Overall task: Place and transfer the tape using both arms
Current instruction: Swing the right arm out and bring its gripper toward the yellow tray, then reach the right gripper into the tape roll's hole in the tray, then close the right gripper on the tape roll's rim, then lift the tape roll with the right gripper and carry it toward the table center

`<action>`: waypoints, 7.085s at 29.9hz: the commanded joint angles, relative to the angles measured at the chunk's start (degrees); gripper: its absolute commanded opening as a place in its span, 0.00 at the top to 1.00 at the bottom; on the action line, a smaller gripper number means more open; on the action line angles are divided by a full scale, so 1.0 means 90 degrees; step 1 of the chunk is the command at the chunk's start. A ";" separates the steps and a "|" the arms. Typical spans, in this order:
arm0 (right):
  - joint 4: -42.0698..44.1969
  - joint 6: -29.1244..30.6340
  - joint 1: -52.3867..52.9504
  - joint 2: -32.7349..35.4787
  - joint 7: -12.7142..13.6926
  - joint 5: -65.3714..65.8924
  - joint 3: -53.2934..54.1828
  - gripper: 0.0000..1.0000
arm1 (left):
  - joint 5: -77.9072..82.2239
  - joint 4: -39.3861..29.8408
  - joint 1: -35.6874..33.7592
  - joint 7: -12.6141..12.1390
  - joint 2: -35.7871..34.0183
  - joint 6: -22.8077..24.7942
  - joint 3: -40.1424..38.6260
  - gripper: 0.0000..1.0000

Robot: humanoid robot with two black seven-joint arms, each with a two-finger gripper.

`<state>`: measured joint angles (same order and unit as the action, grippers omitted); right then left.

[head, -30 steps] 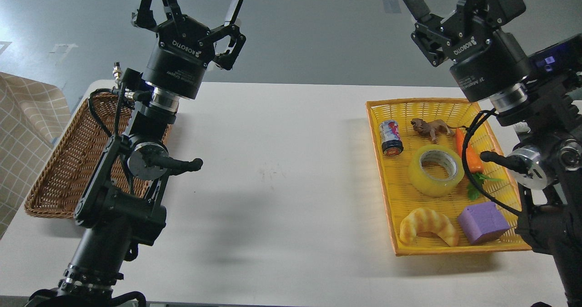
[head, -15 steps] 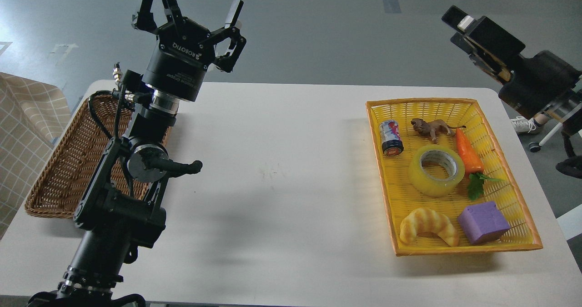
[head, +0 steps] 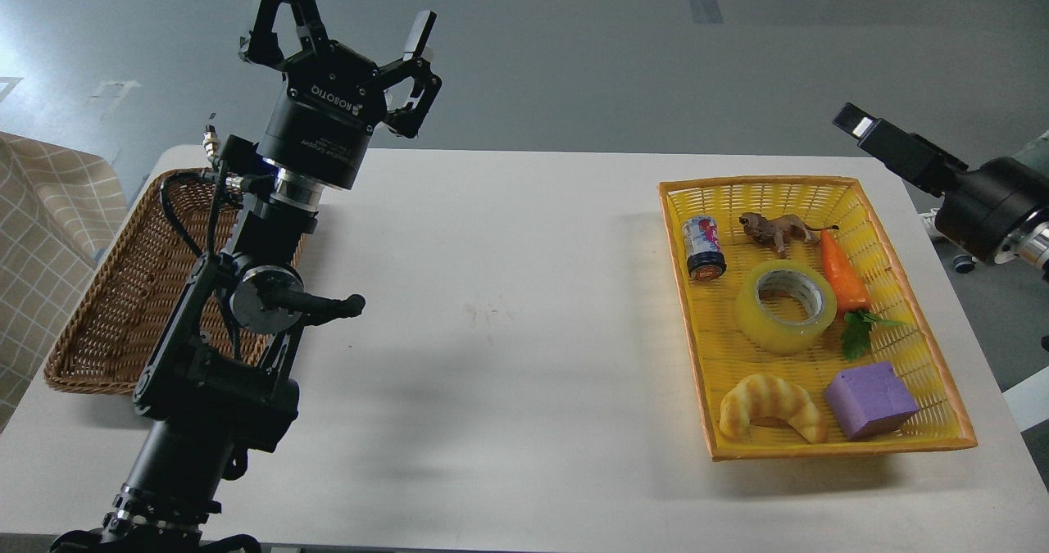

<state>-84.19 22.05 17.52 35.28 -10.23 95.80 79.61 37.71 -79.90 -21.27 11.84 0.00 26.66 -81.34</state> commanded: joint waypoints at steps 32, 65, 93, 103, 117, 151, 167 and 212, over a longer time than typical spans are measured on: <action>0.0955 0.0422 0.0348 -0.0209 0.0053 0.3244 -0.0837 0.03 | 0.0000 0.0001 0.0049 -0.0007 0.0000 0.0046 0.0005 0.02; 0.2392 0.0109 0.0182 -0.0951 0.0746 0.3244 -0.1893 0.04 | -0.0010 0.0089 0.0058 -0.0007 0.0000 -0.0012 -0.0073 0.02; 0.2362 0.0109 0.0250 -0.0961 0.0697 0.3244 -0.1844 0.04 | -0.0010 0.0099 0.0058 -0.0007 0.0000 -0.0012 -0.0083 0.02; 0.2362 0.0138 0.0240 -0.0932 0.0687 0.3244 -0.1864 0.05 | -0.0010 0.0099 0.0078 -0.0007 0.0000 -0.0051 -0.0083 0.02; 0.2313 0.0197 0.0416 -0.0873 0.0551 0.3244 -0.1893 0.05 | -0.0010 0.0099 0.0078 -0.0007 0.0000 -0.0071 -0.0073 0.02; 0.2372 0.0216 0.0699 -0.0834 0.0531 0.3244 -0.2410 0.42 | -0.0010 0.0109 0.0078 0.0002 0.0000 -0.0071 -0.0093 0.02; 0.2362 0.0226 0.0641 -0.0844 0.0531 0.3244 -0.2420 0.81 | -0.0010 0.0167 0.0068 0.0002 0.0000 -0.0178 -0.0093 0.02; 0.2772 0.0661 0.3239 -0.3324 0.0375 0.3244 -0.5047 0.91 | -0.0234 0.0187 0.0156 0.0002 -0.0029 -0.0178 -0.0200 0.02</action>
<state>-60.93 28.00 47.02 7.10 -6.85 125.00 36.09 35.63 -78.22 -20.19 11.87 0.00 24.95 -82.78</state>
